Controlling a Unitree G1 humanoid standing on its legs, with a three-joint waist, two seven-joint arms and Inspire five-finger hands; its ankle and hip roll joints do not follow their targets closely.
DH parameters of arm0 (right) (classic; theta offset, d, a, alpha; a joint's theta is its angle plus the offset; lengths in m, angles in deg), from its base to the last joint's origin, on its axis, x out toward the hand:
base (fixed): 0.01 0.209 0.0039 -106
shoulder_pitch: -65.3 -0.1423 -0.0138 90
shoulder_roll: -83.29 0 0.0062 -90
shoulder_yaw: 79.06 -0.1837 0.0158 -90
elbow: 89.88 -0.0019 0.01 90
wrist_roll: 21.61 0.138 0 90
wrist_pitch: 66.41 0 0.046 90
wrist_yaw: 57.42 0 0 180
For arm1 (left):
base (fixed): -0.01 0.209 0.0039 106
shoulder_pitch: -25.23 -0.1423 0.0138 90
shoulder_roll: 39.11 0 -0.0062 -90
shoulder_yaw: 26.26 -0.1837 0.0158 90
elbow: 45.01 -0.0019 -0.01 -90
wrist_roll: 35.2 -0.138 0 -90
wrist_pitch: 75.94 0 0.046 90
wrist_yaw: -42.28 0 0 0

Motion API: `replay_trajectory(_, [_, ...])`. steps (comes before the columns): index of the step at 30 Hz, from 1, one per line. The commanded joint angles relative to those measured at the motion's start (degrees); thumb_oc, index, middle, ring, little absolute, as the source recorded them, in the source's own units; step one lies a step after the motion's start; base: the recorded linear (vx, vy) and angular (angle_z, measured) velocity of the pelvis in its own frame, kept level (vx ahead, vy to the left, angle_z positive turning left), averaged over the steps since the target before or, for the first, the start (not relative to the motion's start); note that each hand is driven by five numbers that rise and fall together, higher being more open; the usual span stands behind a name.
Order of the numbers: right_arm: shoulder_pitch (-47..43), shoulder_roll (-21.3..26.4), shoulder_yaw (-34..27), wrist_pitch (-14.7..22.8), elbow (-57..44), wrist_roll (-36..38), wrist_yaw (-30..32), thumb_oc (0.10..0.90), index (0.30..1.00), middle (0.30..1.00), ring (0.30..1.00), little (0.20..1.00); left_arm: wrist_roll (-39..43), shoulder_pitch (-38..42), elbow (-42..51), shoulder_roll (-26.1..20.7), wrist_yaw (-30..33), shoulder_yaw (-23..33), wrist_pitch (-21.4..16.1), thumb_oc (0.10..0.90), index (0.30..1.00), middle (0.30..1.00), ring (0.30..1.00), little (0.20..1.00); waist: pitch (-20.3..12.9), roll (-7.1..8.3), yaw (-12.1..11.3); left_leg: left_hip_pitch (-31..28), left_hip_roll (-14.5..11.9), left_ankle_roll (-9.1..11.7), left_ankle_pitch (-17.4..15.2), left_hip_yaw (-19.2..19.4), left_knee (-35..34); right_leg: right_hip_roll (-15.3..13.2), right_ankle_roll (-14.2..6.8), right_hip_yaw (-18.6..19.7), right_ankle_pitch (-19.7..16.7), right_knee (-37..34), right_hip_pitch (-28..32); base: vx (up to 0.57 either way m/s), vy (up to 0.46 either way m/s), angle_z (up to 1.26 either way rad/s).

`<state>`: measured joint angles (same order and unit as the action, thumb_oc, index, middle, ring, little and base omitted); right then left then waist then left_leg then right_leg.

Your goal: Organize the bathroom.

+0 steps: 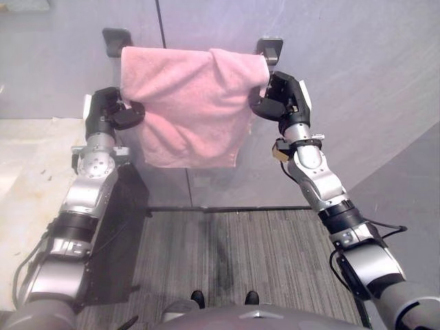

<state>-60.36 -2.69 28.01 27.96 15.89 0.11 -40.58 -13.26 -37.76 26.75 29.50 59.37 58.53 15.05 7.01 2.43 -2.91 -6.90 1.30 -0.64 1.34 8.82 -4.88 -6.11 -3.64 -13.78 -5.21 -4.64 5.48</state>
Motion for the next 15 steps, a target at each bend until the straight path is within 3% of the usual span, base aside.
replay_trajectory(1, [4.04, 4.05, -3.03, 7.90, -1.33, 0.92, 1.51, 0.400, 0.300, 0.300, 0.300, 0.300, -1.33, 3.94, -2.33, -4.52, 1.69, 2.55, -7.79, 0.400, 0.300, 0.300, 0.300, 0.300, -7.56, -2.62, 1.87, -1.33, -0.82, 1.05, -3.34, 2.63, -0.12, -5.03, -5.70, -2.24, 1.10, -0.36, 1.94, 0.00, 0.000, 0.00])
replay_trajectory(15, [6.98, 1.27, -5.50, 9.88, -1.49, 5.18, 6.53, 0.400, 0.300, 0.300, 0.300, 0.300, -1.23, 2.15, -0.88, -2.55, 3.03, 3.17, -7.49, 0.400, 0.300, 0.300, 0.300, 0.300, -7.46, -2.74, 2.17, -1.50, -0.74, 0.92, -3.44, 2.93, -0.12, -5.04, -5.62, -2.22, 1.10, -0.36, 2.01, 0.00, 0.000, 0.00])
